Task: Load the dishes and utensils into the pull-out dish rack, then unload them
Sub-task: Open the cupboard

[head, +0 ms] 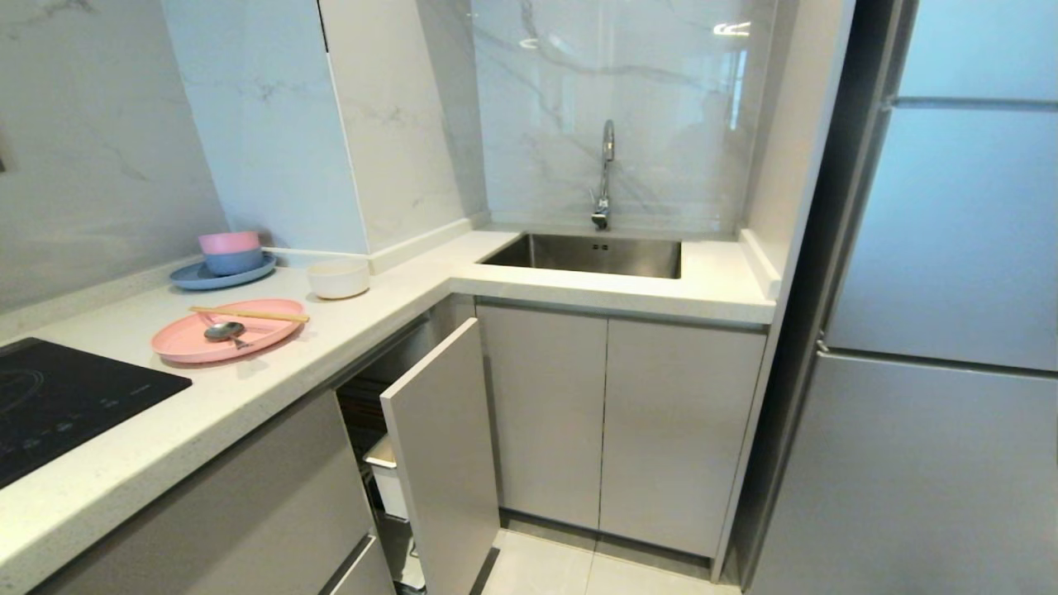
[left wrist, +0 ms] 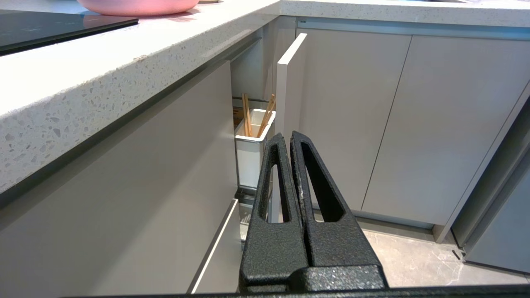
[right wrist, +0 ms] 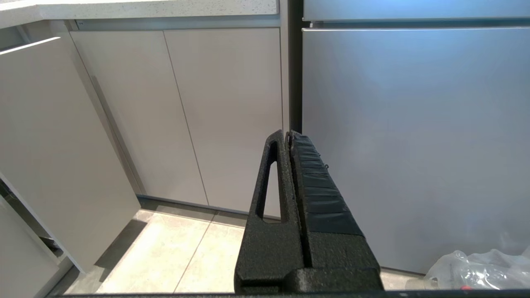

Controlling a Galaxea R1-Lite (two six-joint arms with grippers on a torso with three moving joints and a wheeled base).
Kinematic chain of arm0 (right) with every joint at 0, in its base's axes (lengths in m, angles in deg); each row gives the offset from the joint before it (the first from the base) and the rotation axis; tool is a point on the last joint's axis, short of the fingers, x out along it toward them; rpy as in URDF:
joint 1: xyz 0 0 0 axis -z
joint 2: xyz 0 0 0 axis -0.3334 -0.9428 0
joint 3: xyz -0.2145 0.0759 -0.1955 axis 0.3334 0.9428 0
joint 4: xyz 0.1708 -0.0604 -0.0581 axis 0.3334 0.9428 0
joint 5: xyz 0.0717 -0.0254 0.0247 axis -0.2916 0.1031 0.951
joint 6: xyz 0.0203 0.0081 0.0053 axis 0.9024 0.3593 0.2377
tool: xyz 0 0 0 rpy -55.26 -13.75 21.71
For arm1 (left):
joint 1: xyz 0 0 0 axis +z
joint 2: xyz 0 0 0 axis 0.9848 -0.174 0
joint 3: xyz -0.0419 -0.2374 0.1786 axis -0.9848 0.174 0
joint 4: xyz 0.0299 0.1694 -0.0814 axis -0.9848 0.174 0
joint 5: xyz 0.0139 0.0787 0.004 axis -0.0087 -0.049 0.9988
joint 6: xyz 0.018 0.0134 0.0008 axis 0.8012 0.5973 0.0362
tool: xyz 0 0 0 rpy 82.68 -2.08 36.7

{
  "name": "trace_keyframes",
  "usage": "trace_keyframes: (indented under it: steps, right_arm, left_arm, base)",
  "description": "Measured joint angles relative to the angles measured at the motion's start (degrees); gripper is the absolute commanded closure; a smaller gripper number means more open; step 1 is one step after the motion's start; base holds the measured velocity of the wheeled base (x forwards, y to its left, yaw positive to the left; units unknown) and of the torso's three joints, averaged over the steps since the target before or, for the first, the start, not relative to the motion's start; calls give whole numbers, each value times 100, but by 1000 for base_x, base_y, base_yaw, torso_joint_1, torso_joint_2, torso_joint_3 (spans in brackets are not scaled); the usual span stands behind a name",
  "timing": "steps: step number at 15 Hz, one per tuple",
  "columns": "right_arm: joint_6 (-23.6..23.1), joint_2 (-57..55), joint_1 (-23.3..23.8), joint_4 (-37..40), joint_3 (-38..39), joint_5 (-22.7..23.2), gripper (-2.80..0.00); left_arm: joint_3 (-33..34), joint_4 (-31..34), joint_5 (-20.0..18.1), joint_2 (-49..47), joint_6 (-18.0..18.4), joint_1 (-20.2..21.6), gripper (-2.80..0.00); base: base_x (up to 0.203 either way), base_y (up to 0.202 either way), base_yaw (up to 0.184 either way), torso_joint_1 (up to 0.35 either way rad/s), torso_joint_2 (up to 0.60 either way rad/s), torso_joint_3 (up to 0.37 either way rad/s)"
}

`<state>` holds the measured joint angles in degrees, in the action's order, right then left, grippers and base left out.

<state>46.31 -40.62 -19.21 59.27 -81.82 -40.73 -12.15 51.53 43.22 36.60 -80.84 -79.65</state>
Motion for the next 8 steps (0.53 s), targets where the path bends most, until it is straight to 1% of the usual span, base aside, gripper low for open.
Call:
trace_keyframes:
  steps: [8]
  right_arm:
    - [0, 0, 0, 0, 0, 0, 0]
  left_arm:
    - [0, 0, 2, 0, -1, 0, 0]
  base:
    - [0, 0, 0, 0, 0, 0]
